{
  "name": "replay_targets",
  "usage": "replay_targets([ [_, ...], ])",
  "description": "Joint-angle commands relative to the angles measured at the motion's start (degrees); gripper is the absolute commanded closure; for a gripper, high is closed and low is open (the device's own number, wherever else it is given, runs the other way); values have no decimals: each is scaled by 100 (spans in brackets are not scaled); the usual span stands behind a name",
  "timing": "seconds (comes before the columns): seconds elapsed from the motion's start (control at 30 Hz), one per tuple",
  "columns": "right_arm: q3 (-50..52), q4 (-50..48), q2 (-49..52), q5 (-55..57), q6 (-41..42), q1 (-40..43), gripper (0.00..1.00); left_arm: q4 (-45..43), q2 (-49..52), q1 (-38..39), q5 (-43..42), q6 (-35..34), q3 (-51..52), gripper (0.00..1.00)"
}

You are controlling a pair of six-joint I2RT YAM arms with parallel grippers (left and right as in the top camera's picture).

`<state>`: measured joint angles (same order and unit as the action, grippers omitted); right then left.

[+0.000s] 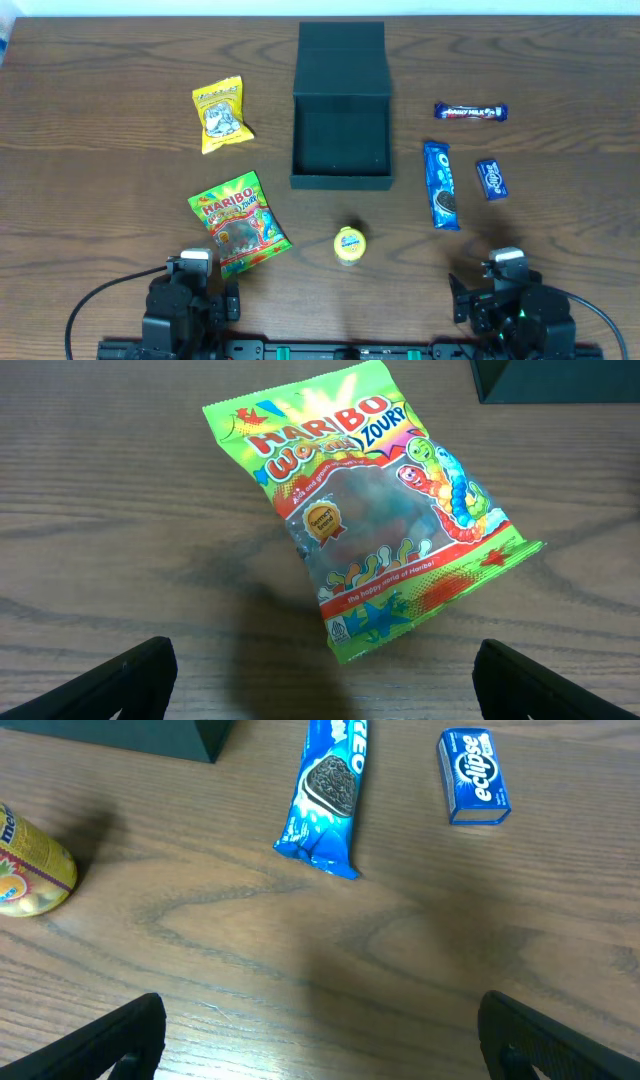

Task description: Pack container

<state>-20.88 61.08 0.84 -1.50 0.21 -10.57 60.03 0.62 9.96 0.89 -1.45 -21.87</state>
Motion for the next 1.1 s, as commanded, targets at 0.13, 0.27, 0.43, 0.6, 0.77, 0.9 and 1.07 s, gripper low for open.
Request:
replay_targets([
  [0.13, 37, 44, -48, 0, -48, 42, 1, 212, -42, -28, 101, 20, 179, 4],
  [0.27, 37, 44, -48, 0, -48, 42, 1, 212, -42, -28, 101, 20, 179, 4],
  [0.43, 37, 44, -48, 0, -48, 42, 1, 214, -42, -31, 101, 20, 179, 4],
  [0.6, 37, 44, -48, 0, -48, 42, 1, 214, -42, -31, 101, 20, 179, 4],
  [0.77, 37, 44, -48, 0, -48, 42, 1, 214, -42, -28, 101, 20, 179, 4],
  [0.9, 37, 44, -48, 0, -48, 42, 1, 214, -42, -31, 101, 20, 179, 4],
  [1.07, 37, 44, -48, 0, -48, 42, 1, 179, -42, -28, 256, 22, 181, 4],
])
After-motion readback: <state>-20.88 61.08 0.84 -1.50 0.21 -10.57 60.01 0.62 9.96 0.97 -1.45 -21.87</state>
